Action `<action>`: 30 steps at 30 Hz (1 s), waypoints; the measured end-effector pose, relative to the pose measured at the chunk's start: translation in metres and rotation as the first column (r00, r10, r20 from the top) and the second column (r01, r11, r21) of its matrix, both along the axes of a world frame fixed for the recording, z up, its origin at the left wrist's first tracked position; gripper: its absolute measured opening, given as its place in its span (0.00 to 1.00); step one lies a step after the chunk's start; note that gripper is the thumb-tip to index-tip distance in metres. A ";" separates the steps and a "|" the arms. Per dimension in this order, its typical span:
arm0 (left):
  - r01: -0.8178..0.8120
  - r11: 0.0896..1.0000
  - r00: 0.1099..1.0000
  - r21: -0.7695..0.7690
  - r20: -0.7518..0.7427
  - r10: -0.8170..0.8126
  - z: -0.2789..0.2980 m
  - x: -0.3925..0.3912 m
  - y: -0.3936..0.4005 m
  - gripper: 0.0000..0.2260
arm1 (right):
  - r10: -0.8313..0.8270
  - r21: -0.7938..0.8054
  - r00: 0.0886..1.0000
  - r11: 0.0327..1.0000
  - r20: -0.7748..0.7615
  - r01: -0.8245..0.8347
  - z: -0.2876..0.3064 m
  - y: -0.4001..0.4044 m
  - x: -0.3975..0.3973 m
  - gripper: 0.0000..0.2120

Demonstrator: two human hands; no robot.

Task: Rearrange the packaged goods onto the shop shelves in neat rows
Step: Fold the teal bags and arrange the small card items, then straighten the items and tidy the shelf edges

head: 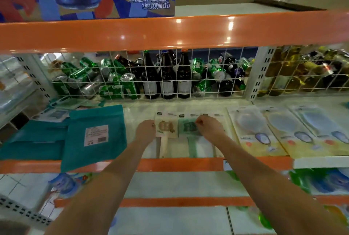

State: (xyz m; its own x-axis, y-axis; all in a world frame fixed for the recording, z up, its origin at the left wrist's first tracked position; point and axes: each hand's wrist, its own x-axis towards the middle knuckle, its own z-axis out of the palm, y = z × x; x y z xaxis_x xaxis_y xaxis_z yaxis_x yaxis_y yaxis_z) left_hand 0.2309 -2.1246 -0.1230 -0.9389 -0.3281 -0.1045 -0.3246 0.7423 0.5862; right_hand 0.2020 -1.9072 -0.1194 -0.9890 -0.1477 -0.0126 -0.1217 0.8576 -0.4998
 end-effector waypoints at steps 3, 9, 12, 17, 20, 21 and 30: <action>0.027 0.993 0.999 -0.114 -0.024 -0.030 -0.002 -0.001 0.002 0.15 | 0.028 0.022 1.000 0.999 -0.005 -0.028 -0.001 -0.002 -0.002 0.11; 0.073 0.950 0.997 -0.304 0.035 -0.065 -0.006 -0.001 -0.001 0.15 | 0.074 0.081 0.997 0.994 -0.007 -0.073 -0.001 -0.016 -0.006 0.12; 0.107 0.923 0.994 -0.370 0.056 -0.093 -0.004 0.001 -0.010 0.15 | 0.122 0.125 0.992 0.985 -0.020 -0.118 0.000 -0.029 -0.009 0.12; 0.102 0.860 0.994 -0.499 0.019 -0.107 0.009 0.014 -0.045 0.17 | 0.239 0.100 0.970 0.967 -0.045 -0.234 0.006 -0.073 -0.013 0.12; 0.046 0.836 0.998 -0.547 -0.019 -0.068 0.015 0.026 -0.075 0.16 | 0.303 0.068 0.952 0.951 -0.037 -0.300 0.007 -0.110 -0.011 0.12; 0.024 0.832 0.998 -0.554 -0.032 -0.050 0.016 0.031 -0.086 0.16 | 0.326 0.059 0.945 0.944 -0.032 -0.324 0.008 -0.123 -0.009 0.12; -0.178 0.807 0.983 -0.563 -0.065 0.172 0.016 0.084 -0.178 0.15 | 0.356 -0.132 0.911 0.933 0.207 -0.334 0.001 -0.231 0.011 0.17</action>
